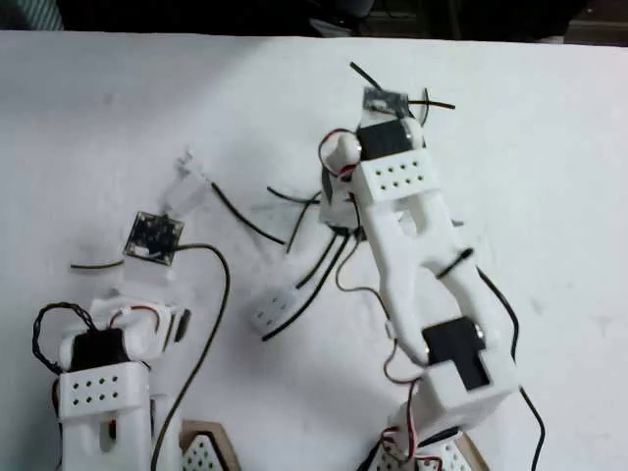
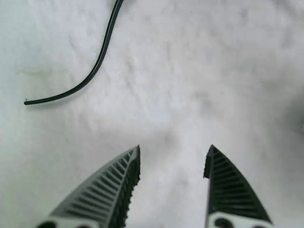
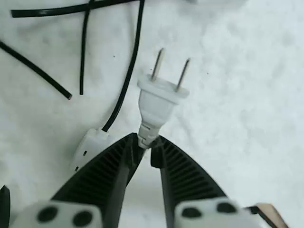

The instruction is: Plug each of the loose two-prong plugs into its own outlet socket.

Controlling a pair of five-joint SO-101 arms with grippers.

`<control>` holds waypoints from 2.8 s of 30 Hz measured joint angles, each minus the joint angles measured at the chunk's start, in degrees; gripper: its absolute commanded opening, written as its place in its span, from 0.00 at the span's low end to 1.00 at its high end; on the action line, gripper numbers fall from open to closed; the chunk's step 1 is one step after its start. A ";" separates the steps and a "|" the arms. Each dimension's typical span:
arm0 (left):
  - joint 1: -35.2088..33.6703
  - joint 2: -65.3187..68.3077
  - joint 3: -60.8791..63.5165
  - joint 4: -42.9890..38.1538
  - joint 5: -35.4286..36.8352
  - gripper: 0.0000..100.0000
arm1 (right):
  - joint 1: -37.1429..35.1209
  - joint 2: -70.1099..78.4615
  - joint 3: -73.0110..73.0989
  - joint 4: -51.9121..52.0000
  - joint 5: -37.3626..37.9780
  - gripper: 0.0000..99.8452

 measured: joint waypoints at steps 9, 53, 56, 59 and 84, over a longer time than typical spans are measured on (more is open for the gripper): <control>0.00 0.00 0.00 0.00 0.00 0.23 | -4.75 14.15 0.00 -3.96 -1.76 0.02; 0.00 0.00 0.88 0.00 -2.20 0.23 | 10.64 0.44 23.82 -23.30 110.15 0.21; 0.00 0.00 0.88 0.00 -2.20 0.23 | 10.29 -2.99 31.03 -31.12 112.09 0.21; 0.00 0.00 0.88 0.00 -2.20 0.23 | 8.53 -6.77 38.42 -38.33 112.53 0.21; 0.00 0.00 0.88 0.00 -2.73 0.23 | -1.76 -5.80 47.38 -56.00 109.19 0.02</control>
